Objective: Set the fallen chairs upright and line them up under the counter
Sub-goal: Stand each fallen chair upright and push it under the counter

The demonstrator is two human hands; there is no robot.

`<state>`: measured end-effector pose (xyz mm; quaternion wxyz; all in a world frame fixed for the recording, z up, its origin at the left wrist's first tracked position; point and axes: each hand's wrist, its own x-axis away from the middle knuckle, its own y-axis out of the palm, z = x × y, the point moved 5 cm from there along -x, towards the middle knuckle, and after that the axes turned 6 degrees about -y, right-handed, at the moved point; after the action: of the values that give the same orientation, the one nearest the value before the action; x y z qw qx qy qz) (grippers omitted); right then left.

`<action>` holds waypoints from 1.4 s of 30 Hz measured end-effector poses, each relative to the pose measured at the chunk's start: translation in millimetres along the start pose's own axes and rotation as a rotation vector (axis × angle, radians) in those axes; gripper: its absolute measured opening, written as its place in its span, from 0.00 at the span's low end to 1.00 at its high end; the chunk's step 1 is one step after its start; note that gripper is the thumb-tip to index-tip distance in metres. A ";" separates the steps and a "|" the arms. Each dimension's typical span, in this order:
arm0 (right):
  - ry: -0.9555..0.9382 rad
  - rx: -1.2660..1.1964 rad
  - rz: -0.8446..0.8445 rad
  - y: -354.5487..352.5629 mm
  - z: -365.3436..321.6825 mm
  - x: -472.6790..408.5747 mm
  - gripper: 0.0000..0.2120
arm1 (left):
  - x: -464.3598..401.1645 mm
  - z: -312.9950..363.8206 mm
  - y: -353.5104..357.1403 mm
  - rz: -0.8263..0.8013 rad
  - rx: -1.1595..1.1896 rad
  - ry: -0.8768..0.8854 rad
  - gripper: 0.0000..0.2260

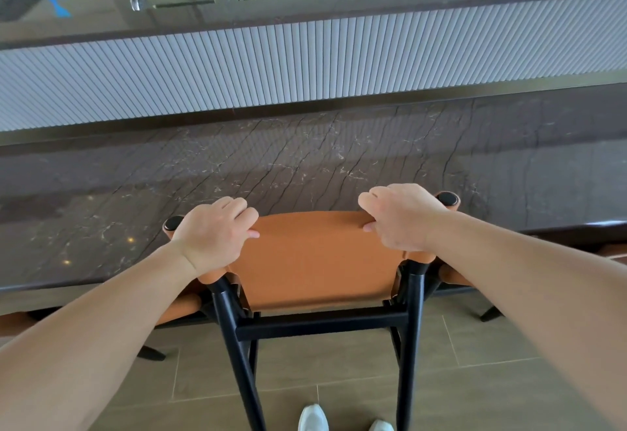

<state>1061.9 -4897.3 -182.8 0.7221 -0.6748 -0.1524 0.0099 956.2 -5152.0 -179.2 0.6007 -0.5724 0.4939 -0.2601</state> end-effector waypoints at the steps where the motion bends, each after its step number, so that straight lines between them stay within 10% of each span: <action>1: -0.015 -0.014 -0.002 1.8 -4.3 1.4 0.13 | 0.2 -3.3 1.0 -0.003 -0.007 0.000 0.16; 42: -0.240 -0.057 -0.008 53.6 -58.1 82.5 0.08 | 98.3 96.6 -4.1 -0.250 -0.067 -0.362 0.12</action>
<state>1164.4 -4930.9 -220.6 0.6792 -0.6882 -0.2408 0.0834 1080.4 -5197.5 -218.2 0.6234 -0.6860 0.3116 -0.2090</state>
